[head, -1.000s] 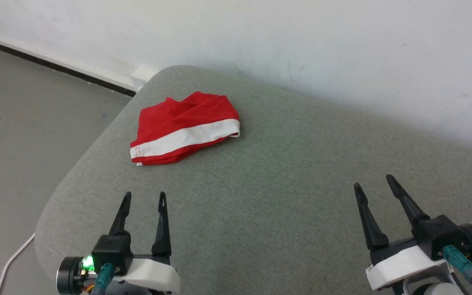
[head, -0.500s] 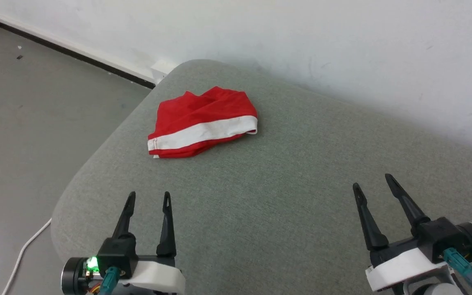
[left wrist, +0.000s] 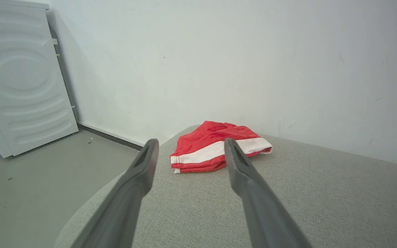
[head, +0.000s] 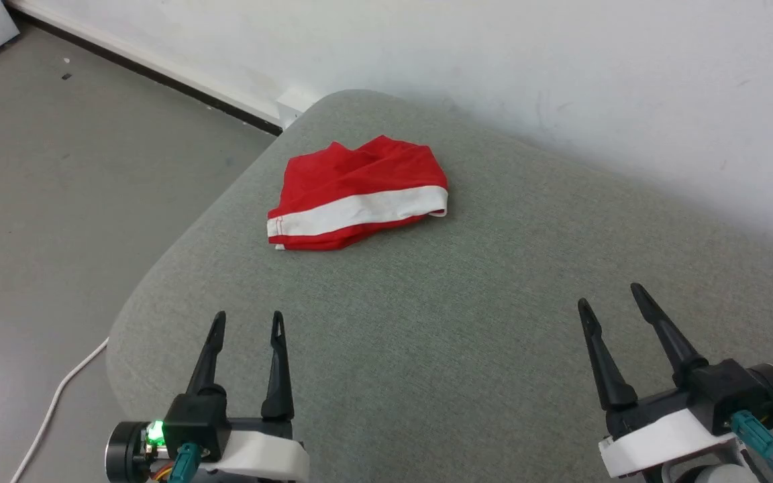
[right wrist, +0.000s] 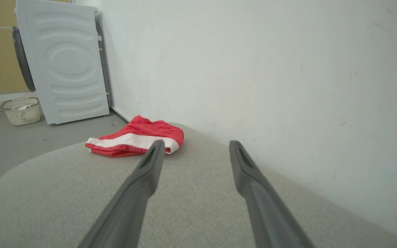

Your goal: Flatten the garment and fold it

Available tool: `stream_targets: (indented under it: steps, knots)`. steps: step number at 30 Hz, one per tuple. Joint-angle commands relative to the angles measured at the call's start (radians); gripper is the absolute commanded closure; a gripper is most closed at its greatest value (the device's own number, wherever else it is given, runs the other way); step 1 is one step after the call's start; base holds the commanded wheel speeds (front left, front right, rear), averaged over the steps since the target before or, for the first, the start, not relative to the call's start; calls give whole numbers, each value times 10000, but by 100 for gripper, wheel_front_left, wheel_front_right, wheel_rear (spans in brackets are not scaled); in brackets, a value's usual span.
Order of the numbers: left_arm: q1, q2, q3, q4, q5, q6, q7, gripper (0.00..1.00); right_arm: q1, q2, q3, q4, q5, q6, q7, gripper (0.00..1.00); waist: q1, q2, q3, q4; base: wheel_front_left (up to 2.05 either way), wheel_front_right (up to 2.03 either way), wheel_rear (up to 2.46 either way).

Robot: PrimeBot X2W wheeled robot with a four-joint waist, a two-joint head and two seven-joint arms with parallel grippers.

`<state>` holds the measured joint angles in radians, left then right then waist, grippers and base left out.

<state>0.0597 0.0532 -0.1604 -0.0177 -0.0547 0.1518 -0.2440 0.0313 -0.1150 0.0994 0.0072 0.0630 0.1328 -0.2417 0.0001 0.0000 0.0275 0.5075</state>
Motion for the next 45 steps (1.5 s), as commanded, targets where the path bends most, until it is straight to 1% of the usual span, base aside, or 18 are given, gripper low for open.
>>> stream_targets:
  steps: [1, 5, 11, 19, 22, 24, 28, 32, 37, 40, 45]
  knots:
    - [134, -29, -40, -35, -54, 89, -101, 0, 87, -47, 23, -12, 93, -20, -124, 0, -1, 0, -1, 82, 0, 0, 0]
    - [138, -30, -92, -54, -53, 133, -178, 0, 107, -53, 4, 25, 165, -21, -201, 0, -1, 0, -6, 227, 0, 0, 0]
    - [107, -30, -83, -102, -38, 133, -178, 0, 91, -46, -4, 11, 168, -21, -201, 0, -1, 0, 8, 210, 0, 0, 0]
    - [65, -30, -111, -45, -80, -11, -178, 0, 22, -75, -7, -35, 164, -21, -201, 0, -1, 0, 94, 135, 0, 0, 0]
    - [-96, -25, -38, 45, -245, -209, -178, 0, -47, -176, 41, -117, 141, -21, -201, 0, -1, 0, 328, -11, 0, 0, 0]
    - [-332, 21, 24, 278, -397, -455, -178, 0, -128, -294, 83, -187, 129, -21, -201, 0, -1, 0, 548, -177, 0, 0, 0]
    - [-1185, 287, 163, 922, -682, -965, -141, 0, -308, -566, 116, -394, 106, -21, -201, 0, -1, 0, 1123, -604, 0, 0, 0]
    - [-2510, 782, 250, 1616, -803, -1430, 616, 0, -550, -904, 185, -705, 137, -21, -201, 0, -1, 0, 1796, -1128, 0, 0, 0]
    - [-4352, 1271, 678, 2713, -1482, -1972, 2003, 0, -903, -1250, 210, -1179, 221, -21, -201, 0, -1, 0, 2612, -1788, 0, 0, 0]
    - [-5367, 1746, 840, 3721, -1807, -2244, 3143, 0, -1086, -1413, 273, -1451, 259, -21, -201, 0, -1, 0, 3030, -2156, 0, 0, 0]
    - [-6799, 2292, 998, 5083, -2462, -2521, 5130, 0, -1332, -1654, 302, -1951, 326, -21, -201, 0, -1, 0, 3629, -2679, 0, 0, 0]
